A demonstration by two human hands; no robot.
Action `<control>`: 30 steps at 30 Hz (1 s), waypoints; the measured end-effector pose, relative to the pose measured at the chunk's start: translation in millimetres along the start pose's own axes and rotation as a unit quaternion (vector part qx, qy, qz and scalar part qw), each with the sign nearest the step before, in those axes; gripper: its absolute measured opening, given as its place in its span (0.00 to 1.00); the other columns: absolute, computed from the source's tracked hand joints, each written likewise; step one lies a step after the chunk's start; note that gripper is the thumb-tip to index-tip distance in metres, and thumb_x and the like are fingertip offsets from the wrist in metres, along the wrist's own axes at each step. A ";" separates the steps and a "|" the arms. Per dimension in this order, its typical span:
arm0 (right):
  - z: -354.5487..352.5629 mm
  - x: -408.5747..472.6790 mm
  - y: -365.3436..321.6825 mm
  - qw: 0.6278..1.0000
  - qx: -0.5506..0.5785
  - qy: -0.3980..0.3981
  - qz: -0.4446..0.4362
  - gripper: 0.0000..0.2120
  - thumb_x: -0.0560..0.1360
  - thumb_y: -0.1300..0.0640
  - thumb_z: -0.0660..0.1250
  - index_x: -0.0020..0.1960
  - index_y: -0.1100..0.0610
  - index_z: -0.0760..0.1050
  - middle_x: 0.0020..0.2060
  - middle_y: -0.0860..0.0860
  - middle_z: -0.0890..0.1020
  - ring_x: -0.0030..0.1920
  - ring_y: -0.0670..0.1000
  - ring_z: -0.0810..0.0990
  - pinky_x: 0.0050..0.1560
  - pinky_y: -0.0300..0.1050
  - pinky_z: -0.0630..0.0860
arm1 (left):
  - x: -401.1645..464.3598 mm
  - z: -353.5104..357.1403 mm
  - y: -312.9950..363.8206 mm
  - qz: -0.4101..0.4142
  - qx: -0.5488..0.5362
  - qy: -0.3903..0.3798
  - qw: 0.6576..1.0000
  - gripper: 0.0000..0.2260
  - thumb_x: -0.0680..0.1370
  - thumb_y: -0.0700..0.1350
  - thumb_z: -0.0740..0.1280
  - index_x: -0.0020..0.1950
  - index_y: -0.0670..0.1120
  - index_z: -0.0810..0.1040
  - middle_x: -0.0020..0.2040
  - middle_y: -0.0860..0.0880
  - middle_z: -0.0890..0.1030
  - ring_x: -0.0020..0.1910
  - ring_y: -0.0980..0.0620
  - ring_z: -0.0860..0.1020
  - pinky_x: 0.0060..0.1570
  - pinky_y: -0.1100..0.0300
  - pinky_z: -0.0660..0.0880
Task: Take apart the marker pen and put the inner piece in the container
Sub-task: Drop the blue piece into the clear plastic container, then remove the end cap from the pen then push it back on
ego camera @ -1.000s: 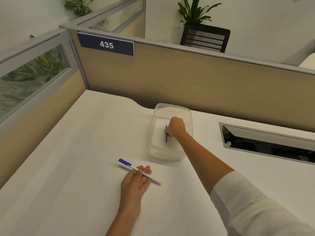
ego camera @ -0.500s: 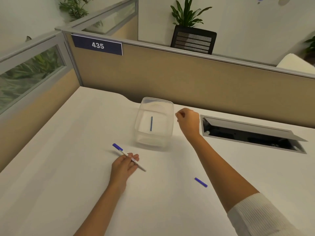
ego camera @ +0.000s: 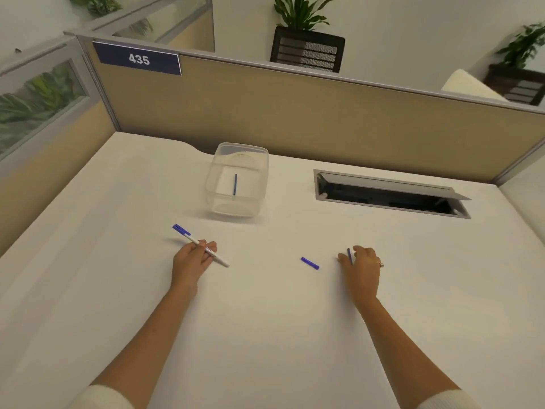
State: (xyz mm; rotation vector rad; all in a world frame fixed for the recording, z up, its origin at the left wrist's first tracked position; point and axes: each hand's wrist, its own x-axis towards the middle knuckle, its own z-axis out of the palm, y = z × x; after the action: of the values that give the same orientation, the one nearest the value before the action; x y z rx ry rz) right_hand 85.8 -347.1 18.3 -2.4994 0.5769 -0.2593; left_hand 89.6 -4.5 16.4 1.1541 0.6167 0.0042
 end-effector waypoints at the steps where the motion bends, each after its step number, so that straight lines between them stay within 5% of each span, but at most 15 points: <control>1: -1.8 -5.3 6.4 1.000 -0.013 -0.009 -0.002 0.15 0.74 0.56 0.68 0.56 0.65 0.75 0.54 0.62 0.76 0.54 0.63 0.73 0.47 0.49 0.70 | -2.5 -0.1 -1.5 0.002 0.003 0.002 1.000 0.07 0.79 0.38 0.61 0.55 0.36 0.72 0.55 0.36 0.79 0.54 0.43 0.79 0.53 0.54 0.74; 10: -21.5 -10.3 14.5 0.986 -0.137 -0.092 -0.023 0.09 0.78 0.62 0.60 0.43 0.65 0.75 0.43 0.61 0.76 0.36 0.56 0.69 0.34 0.44 0.64 | -22.9 -4.4 -5.0 0.006 0.007 -0.026 1.000 0.10 0.78 0.41 0.63 0.58 0.38 0.73 0.55 0.38 0.79 0.53 0.46 0.80 0.53 0.55 0.75; 14: -28.0 -6.4 5.0 0.977 -0.166 -0.135 0.013 0.14 0.72 0.68 0.59 0.29 0.59 0.63 0.28 0.53 0.68 0.32 0.56 0.68 0.25 0.41 0.56 | -31.1 -9.3 0.4 -0.044 -0.013 -0.084 0.995 0.07 0.77 0.44 0.66 0.54 0.44 0.78 0.52 0.45 0.82 0.48 0.53 0.83 0.44 0.59 0.79; 19: -37.0 -21.7 -10.1 0.977 0.102 -0.164 0.085 0.05 0.70 0.67 0.63 0.38 0.65 0.77 0.30 0.55 0.78 0.32 0.55 0.74 0.32 0.41 0.69 | -48.3 -0.5 1.2 -0.055 -0.046 -0.101 0.992 0.08 0.78 0.43 0.64 0.54 0.46 0.80 0.48 0.47 0.83 0.44 0.54 0.83 0.43 0.61 0.81; 23: -52.8 -42.6 -34.7 0.909 0.352 -0.165 0.150 0.05 0.73 0.65 0.65 0.47 0.64 0.78 0.36 0.54 0.80 0.37 0.53 0.79 0.41 0.41 0.78 | -68.1 21.7 6.3 -0.042 -0.102 -0.116 0.987 0.07 0.77 0.43 0.64 0.50 0.47 0.82 0.39 0.51 0.84 0.41 0.56 0.83 0.44 0.61 0.81; 30: -81.5 -80.1 -89.8 0.782 0.575 -0.166 0.171 0.07 0.74 0.64 0.65 0.51 0.66 0.75 0.44 0.59 0.83 0.43 0.52 0.85 0.41 0.38 0.82 | -105.8 65.8 20.9 -0.023 -0.171 -0.126 0.977 0.05 0.76 0.40 0.66 0.49 0.40 0.80 0.39 0.49 0.85 0.42 0.52 0.84 0.44 0.61 0.81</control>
State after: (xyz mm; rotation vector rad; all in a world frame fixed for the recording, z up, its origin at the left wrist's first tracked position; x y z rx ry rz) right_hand 21.3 -281.9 131.1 -1.1730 0.4833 0.0052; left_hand 37.6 -84.6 99.2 0.7893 0.3971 -0.0728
